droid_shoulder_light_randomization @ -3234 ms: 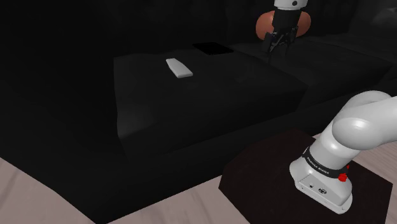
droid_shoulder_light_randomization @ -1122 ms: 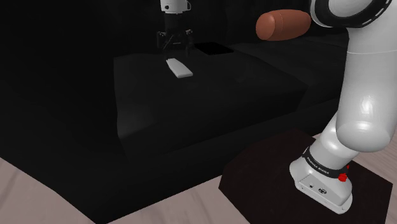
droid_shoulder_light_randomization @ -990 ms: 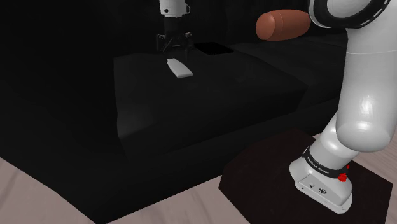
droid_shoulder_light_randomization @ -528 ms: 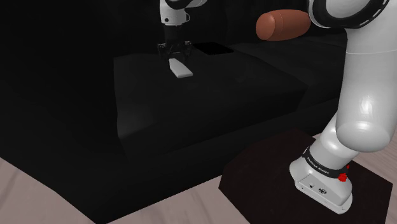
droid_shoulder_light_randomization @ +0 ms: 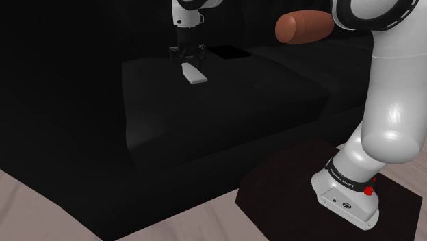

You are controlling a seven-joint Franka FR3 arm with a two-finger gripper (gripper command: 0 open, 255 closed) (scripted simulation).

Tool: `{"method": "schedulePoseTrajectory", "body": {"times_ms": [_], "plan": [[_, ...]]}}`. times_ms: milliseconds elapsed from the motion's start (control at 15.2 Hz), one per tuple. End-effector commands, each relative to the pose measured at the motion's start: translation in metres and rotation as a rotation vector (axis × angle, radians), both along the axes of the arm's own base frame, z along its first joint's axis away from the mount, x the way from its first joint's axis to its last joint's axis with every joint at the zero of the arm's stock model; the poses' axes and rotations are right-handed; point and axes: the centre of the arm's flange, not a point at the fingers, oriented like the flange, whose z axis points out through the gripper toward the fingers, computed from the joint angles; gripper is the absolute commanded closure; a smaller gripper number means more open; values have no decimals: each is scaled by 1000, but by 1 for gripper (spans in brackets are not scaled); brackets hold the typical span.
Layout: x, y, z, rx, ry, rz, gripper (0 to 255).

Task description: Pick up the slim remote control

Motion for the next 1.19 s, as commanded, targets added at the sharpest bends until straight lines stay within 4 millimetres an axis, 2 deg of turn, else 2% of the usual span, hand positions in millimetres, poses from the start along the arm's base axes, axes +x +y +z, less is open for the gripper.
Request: {"method": "schedulePoseTrajectory", "body": {"times_ms": [0,990,1122], "plan": [[0,0,-1,0,1,0,255],[0,0,79,0,1,0,255],[0,0,79,0,1,0,255]]}}
